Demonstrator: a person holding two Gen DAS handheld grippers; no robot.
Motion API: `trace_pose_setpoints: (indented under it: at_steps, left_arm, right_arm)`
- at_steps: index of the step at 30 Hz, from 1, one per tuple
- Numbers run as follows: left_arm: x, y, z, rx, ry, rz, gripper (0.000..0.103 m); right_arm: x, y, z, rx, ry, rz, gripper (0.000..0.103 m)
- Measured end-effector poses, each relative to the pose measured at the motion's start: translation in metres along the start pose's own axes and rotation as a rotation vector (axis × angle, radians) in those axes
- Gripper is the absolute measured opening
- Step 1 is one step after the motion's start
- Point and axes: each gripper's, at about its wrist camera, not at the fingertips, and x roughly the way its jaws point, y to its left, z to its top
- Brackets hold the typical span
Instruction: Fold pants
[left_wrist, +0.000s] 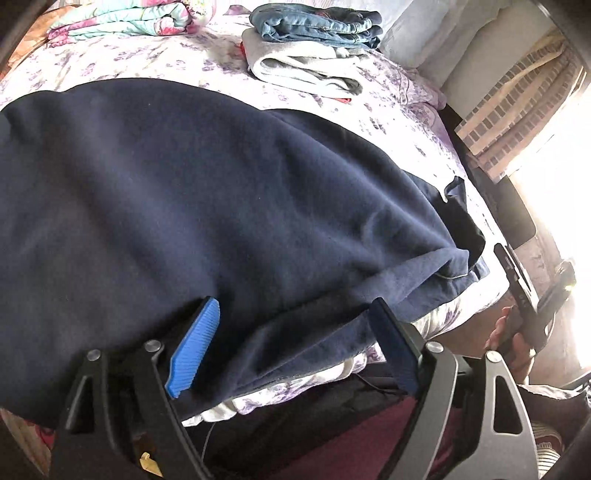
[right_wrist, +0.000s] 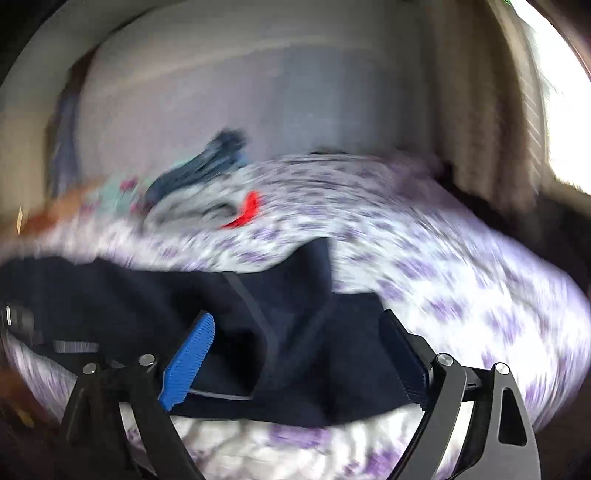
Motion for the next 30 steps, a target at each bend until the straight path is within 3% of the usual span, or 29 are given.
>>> trace_pose_setpoints:
  at_steps: [2, 5, 7, 8, 10, 12, 15, 18, 20, 23, 28, 30]
  left_arm:
    - [0.000, -0.001, -0.001, 0.003, 0.001, 0.006, 0.081]
    - [-0.004, 0.000, -0.002, 0.000, -0.001, 0.009, 0.081]
    - [-0.015, 0.005, -0.004, -0.023, -0.023, 0.002, 0.081]
    - [-0.024, 0.010, -0.005, -0.041, -0.042, -0.001, 0.081]
    - [-0.049, 0.021, -0.010, -0.074, -0.084, 0.002, 0.081]
    - [-0.080, 0.039, -0.017, -0.124, -0.146, 0.029, 0.081]
    - [-0.128, 0.083, -0.034, -0.272, -0.245, 0.091, 0.081]
    - [-0.152, 0.127, -0.046, -0.432, -0.309, 0.157, 0.081]
    - [-0.166, 0.159, -0.052, -0.572, -0.363, 0.158, 0.081]
    - [-0.167, 0.182, -0.049, -0.646, -0.371, 0.148, 0.081]
    - [-0.156, 0.176, -0.034, -0.630, -0.362, 0.078, 0.081]
    - [-0.156, 0.167, -0.025, -0.584, -0.368, 0.117, 0.081]
  right_arm:
    - [0.010, 0.032, 0.004, -0.140, 0.026, 0.020, 0.091]
    - [0.027, 0.065, 0.004, -0.301, 0.061, -0.099, 0.085]
    - [0.047, 0.054, 0.008, -0.272, 0.134, -0.123, 0.041]
    - [0.053, 0.045, 0.011, -0.205, 0.183, -0.079, 0.013]
    - [0.056, 0.014, 0.015, -0.019, 0.194, 0.044, 0.012]
    - [0.046, -0.017, 0.016, 0.143, 0.145, 0.107, 0.012]
    - [0.022, -0.069, 0.002, 0.429, 0.044, 0.203, 0.012]
    - [0.027, -0.100, -0.024, 0.658, 0.066, 0.265, 0.012]
    - [0.034, -0.101, -0.037, 0.675, 0.098, 0.259, 0.012]
    - [0.034, -0.101, -0.045, 0.695, 0.099, 0.269, 0.012]
    - [0.034, -0.101, -0.045, 0.692, 0.110, 0.282, 0.013]
    - [0.032, -0.101, -0.047, 0.691, 0.112, 0.280, 0.015]
